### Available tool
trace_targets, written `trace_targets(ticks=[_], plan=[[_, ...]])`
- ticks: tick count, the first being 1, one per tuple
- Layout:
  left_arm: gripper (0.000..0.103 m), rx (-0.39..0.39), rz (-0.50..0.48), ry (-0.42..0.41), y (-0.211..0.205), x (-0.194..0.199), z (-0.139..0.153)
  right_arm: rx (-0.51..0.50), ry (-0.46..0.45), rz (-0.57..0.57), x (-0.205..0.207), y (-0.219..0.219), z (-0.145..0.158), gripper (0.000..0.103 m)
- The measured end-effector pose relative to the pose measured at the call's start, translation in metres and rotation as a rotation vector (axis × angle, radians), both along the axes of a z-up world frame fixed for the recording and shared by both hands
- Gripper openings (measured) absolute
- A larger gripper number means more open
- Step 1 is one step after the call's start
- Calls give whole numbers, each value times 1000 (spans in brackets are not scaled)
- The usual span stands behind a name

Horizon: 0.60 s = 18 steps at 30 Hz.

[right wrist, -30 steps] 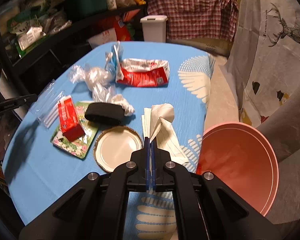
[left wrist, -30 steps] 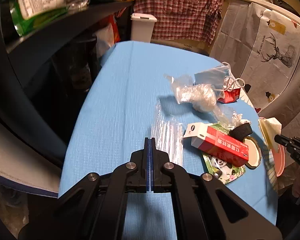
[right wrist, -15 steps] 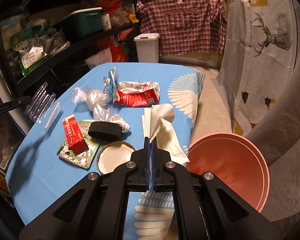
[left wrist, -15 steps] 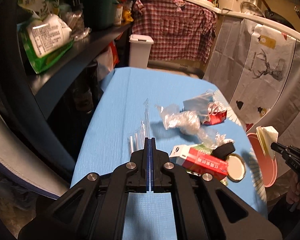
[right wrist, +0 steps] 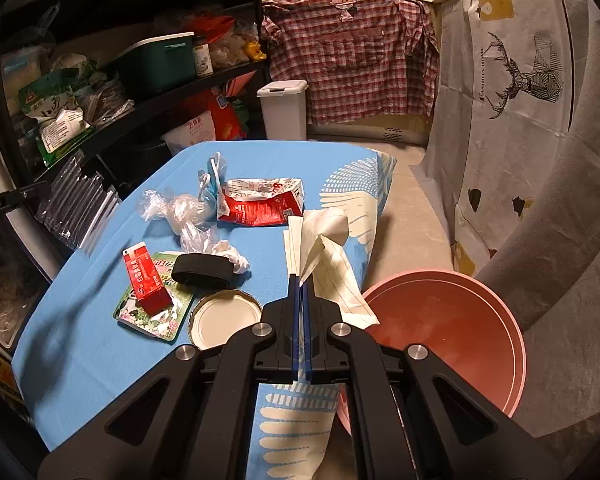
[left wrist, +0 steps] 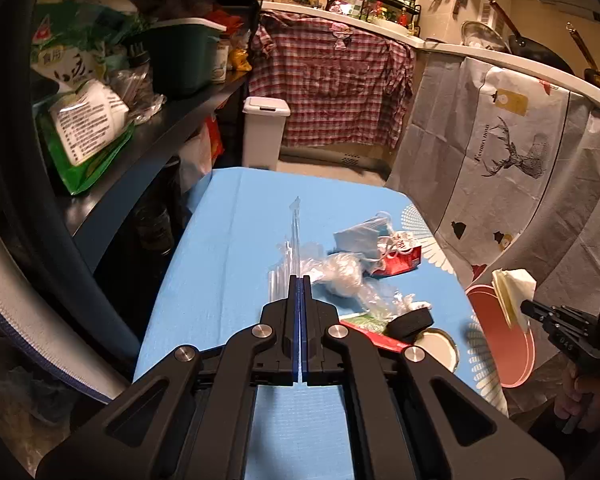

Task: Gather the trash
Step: 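Grasp the clear plastic straws with the left tool, then carry the straws over the pink bin with the left tool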

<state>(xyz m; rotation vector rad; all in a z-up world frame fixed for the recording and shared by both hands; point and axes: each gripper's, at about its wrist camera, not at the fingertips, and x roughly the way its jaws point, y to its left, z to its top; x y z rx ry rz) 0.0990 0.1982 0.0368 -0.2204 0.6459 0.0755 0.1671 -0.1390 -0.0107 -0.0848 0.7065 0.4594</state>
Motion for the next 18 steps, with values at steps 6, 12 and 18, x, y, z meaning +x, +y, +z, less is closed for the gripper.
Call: trace_targets(ticks=[6,12,18], plan=[[0,1,-18,-14,-9,3,6,2,-3,-7,0,-4,1,2],[0,2,-37,-22,-18,6,8,3,-6,-15,0,-8,1,2],[0,2,-59,-28,-28,10,10,3,-8,-22,1,-11,1,2]])
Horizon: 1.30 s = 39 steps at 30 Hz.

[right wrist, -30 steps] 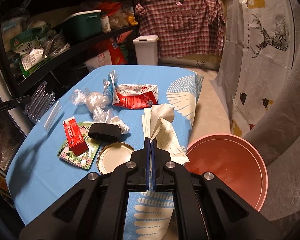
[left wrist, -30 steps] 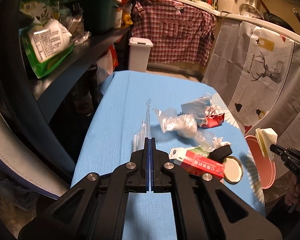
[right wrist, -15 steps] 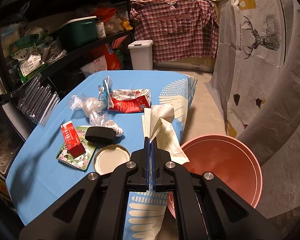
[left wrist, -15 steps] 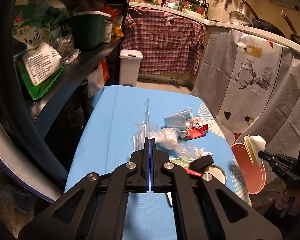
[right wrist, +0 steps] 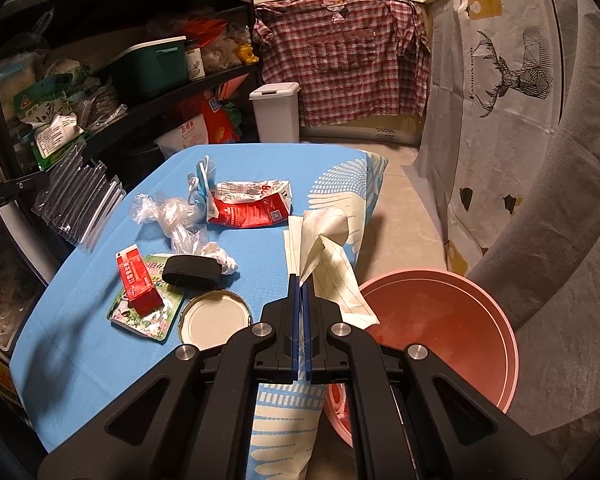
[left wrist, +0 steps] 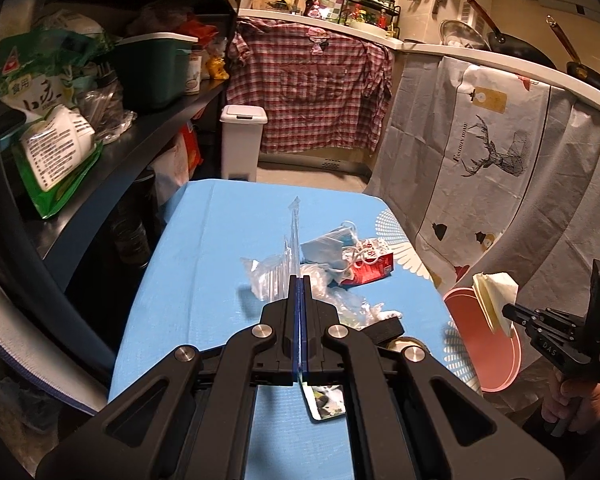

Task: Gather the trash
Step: 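Carry the straws over the pink bin with the left tool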

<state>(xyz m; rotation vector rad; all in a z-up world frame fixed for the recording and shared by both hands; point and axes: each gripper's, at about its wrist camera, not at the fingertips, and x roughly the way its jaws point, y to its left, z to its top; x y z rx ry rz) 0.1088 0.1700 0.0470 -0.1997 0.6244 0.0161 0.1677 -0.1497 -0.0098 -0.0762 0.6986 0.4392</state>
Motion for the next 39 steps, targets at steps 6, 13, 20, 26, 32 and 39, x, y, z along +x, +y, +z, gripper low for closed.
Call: trace_targets(ticks=[6,13,20,26,32,39], plan=[[0,1,-17,0,-9,4,1,5,-3,-10,1,-5,0,2],[0,6,-40,1,-21,9,1,13,-8,-32,1,-12,2,2],[0,8,-63,-2,-34,16,3,21,-14,-61,2,-23,5,2],[0,10,-90,-9,-50,22,6,25,-21,-84,3,-32,6,2],[0,12,-120,-15,-69,29,9,30,-22,-108,4,-43,7,2],[0,12,-162,-18,-91,38,11,32,-23,-138,5,-56,9,2]])
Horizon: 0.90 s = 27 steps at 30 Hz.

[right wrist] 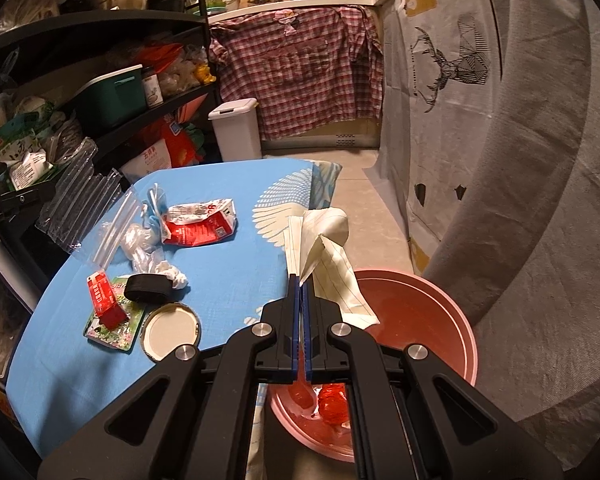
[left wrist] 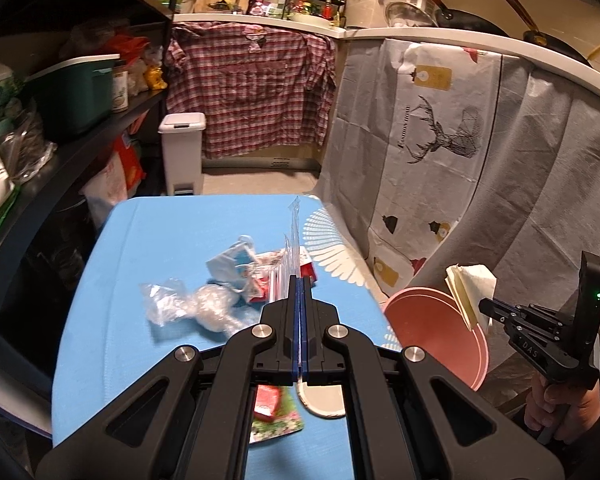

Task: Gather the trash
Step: 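Carry the straws over the pink bin with the left tool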

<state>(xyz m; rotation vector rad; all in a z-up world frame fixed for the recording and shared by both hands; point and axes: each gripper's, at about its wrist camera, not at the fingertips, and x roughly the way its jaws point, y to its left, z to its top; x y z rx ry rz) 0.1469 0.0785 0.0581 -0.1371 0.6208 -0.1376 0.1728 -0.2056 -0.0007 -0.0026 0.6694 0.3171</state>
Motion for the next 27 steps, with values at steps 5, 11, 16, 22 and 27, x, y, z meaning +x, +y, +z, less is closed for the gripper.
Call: trace_targets(ticks=[5,11,16,22,27], plan=[[0,2,-29,2,-15,5,0,-5,2,-20,1,-7,0,2],[0,2,-59,4,-34,10,0,2,16,-55,4,-18,-1,2],[0,5,-82,11,-48,16,-3,8,22,-80,5,-28,-1,2],[0,2,-107,13,-63,23,-4,19,28,-118,7,-42,-1,2],[0,-5,-130,16,-75,28,-4,28,38,-152,11,-52,-2,2]])
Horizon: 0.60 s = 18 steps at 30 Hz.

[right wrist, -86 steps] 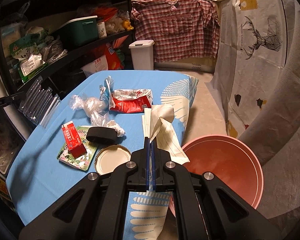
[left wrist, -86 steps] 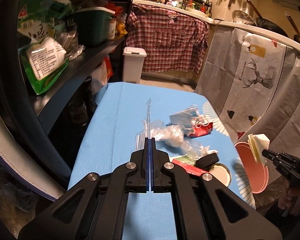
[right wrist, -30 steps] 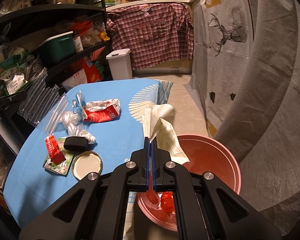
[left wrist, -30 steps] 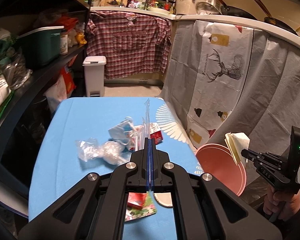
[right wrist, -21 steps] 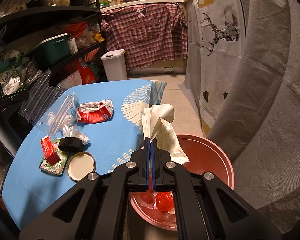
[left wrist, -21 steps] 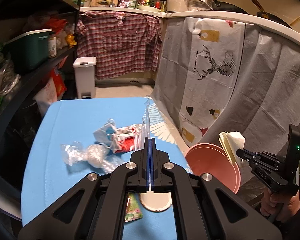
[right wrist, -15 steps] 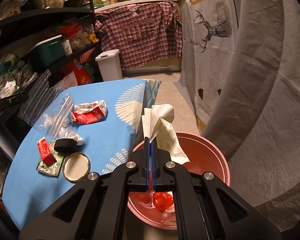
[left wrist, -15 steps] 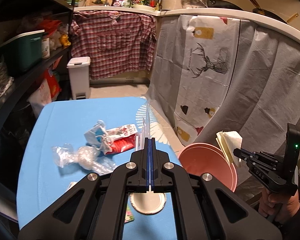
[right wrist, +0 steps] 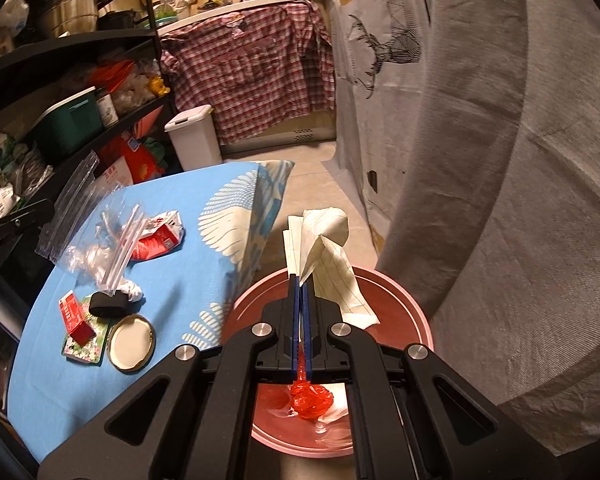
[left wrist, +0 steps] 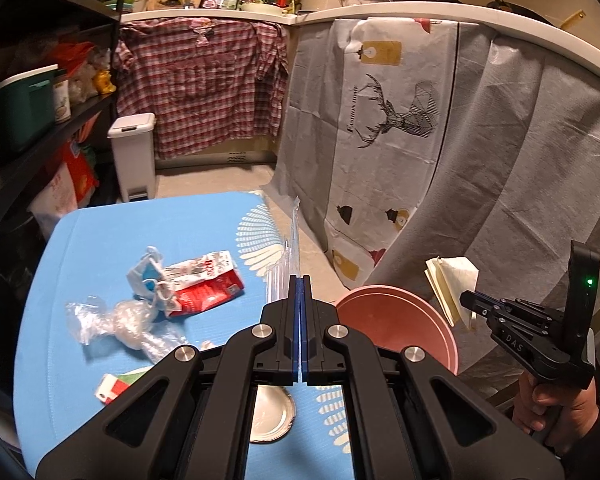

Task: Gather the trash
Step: 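Carry the straws over the pink bin with the left tool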

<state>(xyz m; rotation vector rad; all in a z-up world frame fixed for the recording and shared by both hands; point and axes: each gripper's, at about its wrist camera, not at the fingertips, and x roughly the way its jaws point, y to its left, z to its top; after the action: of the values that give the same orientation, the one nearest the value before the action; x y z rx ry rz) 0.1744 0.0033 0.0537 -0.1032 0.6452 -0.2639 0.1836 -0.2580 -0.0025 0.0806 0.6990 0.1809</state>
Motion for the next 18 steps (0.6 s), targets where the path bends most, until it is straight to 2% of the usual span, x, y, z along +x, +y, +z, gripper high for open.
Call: trace_targets(ticks=[18], plan=[[0,-57,-151,67,-60,20,-23,23,81,-64,12,-19,-14,2]])
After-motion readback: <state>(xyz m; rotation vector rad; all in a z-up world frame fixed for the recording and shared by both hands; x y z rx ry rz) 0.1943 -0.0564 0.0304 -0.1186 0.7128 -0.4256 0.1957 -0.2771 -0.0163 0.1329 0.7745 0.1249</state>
